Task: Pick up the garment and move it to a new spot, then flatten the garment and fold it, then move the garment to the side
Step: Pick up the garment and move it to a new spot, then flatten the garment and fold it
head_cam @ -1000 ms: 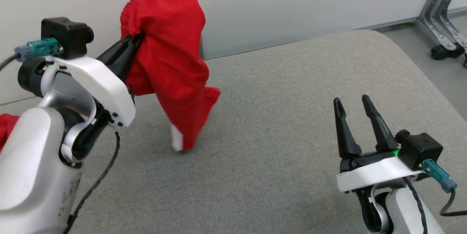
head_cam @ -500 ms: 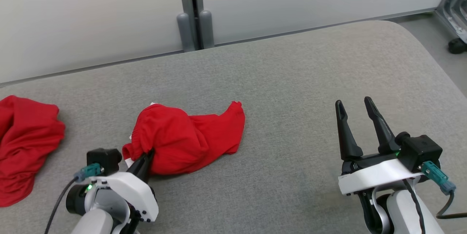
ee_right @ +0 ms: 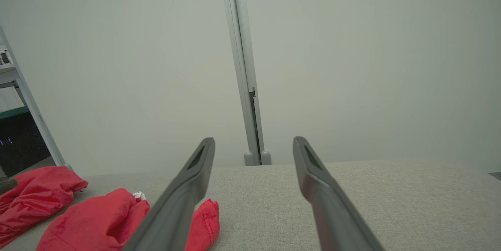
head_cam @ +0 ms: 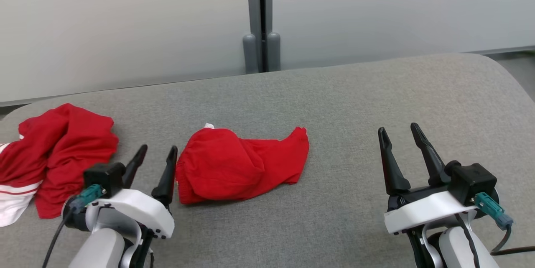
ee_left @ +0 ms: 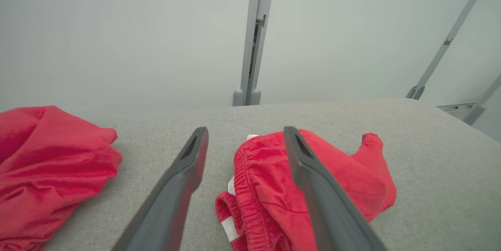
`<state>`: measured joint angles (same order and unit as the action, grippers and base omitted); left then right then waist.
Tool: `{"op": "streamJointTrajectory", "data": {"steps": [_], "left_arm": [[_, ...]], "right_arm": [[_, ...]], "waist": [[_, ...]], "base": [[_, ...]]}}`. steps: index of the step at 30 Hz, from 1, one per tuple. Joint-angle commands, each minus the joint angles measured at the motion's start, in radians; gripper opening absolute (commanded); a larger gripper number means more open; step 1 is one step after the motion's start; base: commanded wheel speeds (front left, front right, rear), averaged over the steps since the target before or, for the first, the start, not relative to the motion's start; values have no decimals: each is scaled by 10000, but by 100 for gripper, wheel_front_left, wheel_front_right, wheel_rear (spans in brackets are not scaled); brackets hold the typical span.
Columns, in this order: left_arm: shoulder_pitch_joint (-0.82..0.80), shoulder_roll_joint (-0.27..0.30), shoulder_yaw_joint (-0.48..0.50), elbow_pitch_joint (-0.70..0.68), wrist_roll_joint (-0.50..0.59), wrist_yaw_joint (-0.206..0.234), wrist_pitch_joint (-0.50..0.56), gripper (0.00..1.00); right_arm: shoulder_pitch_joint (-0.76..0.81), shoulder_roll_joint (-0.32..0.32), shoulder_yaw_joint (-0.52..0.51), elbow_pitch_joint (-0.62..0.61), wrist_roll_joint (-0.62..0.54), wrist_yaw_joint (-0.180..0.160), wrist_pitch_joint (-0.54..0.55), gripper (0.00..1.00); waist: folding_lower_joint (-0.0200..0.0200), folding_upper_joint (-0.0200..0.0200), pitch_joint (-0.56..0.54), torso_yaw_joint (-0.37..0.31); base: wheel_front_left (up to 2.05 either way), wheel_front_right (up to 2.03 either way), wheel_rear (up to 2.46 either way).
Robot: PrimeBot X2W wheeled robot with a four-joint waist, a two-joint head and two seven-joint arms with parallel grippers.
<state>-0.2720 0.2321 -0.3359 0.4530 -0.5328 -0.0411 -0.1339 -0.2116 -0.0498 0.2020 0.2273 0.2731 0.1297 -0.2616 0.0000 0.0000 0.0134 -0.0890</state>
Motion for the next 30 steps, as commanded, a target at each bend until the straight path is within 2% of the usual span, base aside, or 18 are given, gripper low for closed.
{"op": "streamJointTrajectory", "data": {"steps": [1, 4, 7, 12, 16, 19, 25, 30], "left_arm": [[127, 207, 110, -447, 170, 203, -205, 100], [340, 372, 210, -895, 290, 408, -388, 100], [763, 519, 444, -1561, 360, 811, -635, 100], [1567, 513, 898, -2437, 471, 1480, -1055, 100], [2145, 356, 1168, -2816, 522, 1739, -1237, 100], [2688, 76, 1366, -3076, 483, 1820, -1298, 100], [3042, -377, 1420, -3355, 832, 1675, -1303, 100], [2982, -510, 1472, -3374, 1022, 1509, -1302, 100]], "right_arm": [[171, -81, -58, 17, 21, 19, -50, 100], [216, -91, -100, 1, 23, 19, -52, 100], [332, -119, -144, -39, 32, 19, -50, 100], [651, -142, -621, -91, 12, 19, -50, 100], [898, -135, -862, -114, -59, 19, -50, 100], [1014, -118, -818, -133, -73, 19, -50, 100], [1076, -97, -765, -52, 18, 19, -50, 100], [902, -108, -611, 130, 192, 19, -50, 100]], "waist": [[0, 0, -171, 212], [0, 0, -225, 301], [0, 0, -289, 405], [0, 0, -368, 690], [0, 0, -382, 779], [0, 0, -367, 765], [0, 0, -334, 808], [0, 0, -364, 894]], "base": [[0, 0, 0], [0, 0, 0], [0, 0, 0], [0, 0, 0], [0, 0, 0], [0, 0, 0], [0, 0, 0], [0, 0, 0]]}}
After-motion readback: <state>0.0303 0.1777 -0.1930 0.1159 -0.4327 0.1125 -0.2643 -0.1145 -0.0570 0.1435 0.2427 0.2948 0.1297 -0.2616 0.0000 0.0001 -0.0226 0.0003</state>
